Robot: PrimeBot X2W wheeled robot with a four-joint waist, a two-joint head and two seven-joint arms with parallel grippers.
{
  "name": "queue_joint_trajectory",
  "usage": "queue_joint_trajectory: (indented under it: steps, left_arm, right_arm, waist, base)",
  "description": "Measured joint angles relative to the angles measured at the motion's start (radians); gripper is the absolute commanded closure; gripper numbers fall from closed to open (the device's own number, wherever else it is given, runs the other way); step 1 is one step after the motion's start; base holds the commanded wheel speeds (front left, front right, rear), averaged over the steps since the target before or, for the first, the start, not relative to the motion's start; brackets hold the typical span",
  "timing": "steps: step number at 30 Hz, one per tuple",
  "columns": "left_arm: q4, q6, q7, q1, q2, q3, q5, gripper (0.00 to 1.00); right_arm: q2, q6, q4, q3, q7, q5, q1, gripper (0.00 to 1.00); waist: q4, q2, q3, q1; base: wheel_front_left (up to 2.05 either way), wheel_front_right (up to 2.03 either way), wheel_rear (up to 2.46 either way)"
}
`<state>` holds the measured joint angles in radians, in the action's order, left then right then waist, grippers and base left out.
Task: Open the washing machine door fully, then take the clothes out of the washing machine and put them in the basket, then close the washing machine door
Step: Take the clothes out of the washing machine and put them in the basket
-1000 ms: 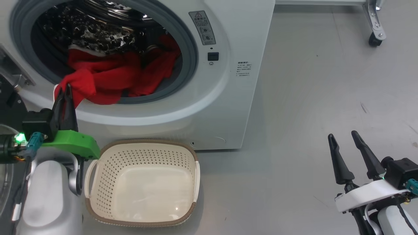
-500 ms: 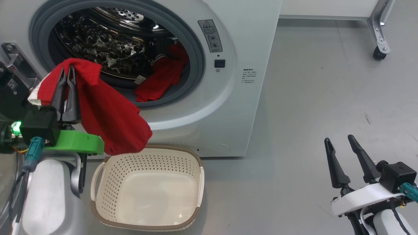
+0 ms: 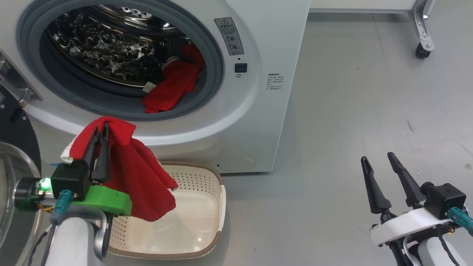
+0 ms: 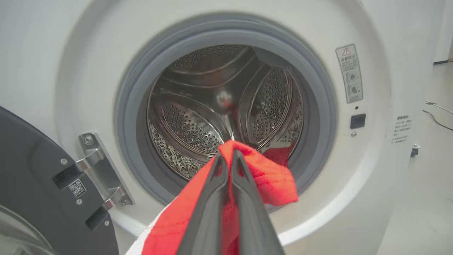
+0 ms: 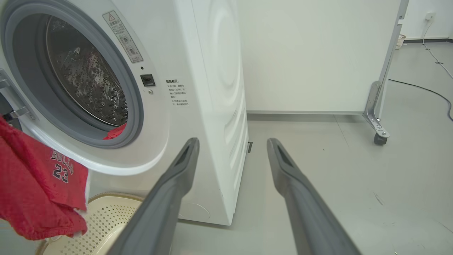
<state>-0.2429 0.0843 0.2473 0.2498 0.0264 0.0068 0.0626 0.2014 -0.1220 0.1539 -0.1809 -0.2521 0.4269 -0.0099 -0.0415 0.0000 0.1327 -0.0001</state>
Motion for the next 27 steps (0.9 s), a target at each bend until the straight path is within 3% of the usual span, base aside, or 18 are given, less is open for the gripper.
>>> queue_joint_trajectory:
  steps: [12, 27]
  left_arm:
    - [-0.087, -0.01, -0.07, -0.066, 0.001, -0.027, 0.018, 1.0]
    - [-0.172, -0.056, -0.144, -0.004, 0.002, -0.067, 0.002, 1.0]
  right_arm:
    - [0.006, 0.0, -0.024, -0.019, 0.0, 0.001, -0.002, 0.0]
    - [0.028, 0.0, -0.07, -0.041, 0.0, 0.026, -0.073, 0.0]
  waist:
    - [-0.032, 0.0, 0.069, 0.0001]
    - [-0.089, 0.0, 0.223, 0.0]
  base:
    - [0.0, 0.0, 0.0]
    - [0.0, 0.0, 0.0]
